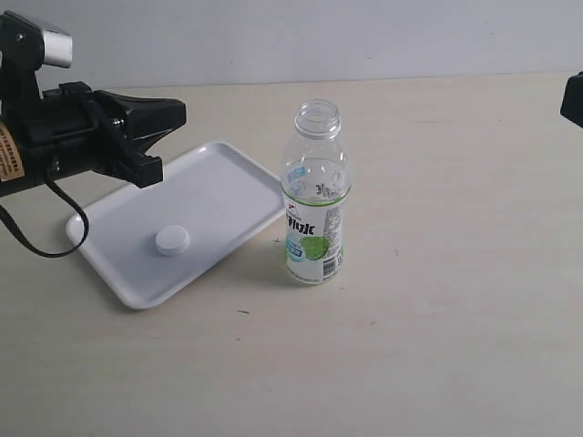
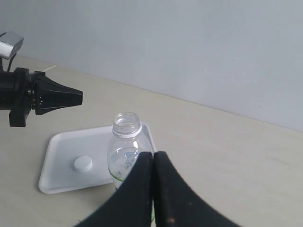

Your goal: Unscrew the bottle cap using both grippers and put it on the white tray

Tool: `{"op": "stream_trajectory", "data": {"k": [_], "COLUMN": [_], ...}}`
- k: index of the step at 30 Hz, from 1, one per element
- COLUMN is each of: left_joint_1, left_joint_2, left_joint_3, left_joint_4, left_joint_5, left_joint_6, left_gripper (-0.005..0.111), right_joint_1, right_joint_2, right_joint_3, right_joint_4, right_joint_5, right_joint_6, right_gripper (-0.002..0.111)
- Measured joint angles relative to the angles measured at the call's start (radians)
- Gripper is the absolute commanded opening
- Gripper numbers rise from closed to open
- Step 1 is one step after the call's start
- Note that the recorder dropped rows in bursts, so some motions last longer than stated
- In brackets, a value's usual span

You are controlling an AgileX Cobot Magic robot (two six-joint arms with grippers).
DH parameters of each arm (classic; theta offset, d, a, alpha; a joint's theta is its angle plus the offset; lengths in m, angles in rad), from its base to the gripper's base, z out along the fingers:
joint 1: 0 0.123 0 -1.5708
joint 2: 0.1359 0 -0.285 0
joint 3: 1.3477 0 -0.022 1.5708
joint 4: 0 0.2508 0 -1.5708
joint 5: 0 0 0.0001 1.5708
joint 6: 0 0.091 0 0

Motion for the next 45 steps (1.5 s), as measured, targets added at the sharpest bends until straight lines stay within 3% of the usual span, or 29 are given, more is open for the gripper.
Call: {"op": "stream_trajectory", "data": {"k": [5,9,18,23,35,45], "left_joint_1": [0.000,0.000,0.000,0.000,0.000,0.000], "left_joint_2": [-0.036,-0.101,-0.392,-0.624,-1.011,-1.047], "left_joint_3": [0.000,0.000,0.000,0.002,0.002,0.002], "left_joint_4": [0.021,0.030,-0.098,-0.123,-0.142,-0.150], "left_joint_5": [0.058,0.139,0.747,0.955,1.249,1.331], "left_joint_6": [0.035,-0.037,-0.339,-0.404,-0.421,-0.425], "left_gripper": [0.000,0.000,0.000,0.000,0.000,0.000], "right_joint_1": [0.000,0.000,0.000,0.000,0.000,0.000], "right_joint_2": [0.000,0.000,0.000,0.000,0.000,0.000], "right_joint_3": [0.000,0.000,0.000,0.000,0.000,0.000], "right_joint_4": [0.000,0.000,0.000,0.000,0.000,0.000], "right_joint_5": [-0.005,-0.004,-0.006,-0.006,-0.006,-0.006], "right_joint_6": [0.000,0.000,0.000,0.000,0.000,0.000], "right_gripper": [0.000,0.000,0.000,0.000,0.000,0.000]}}
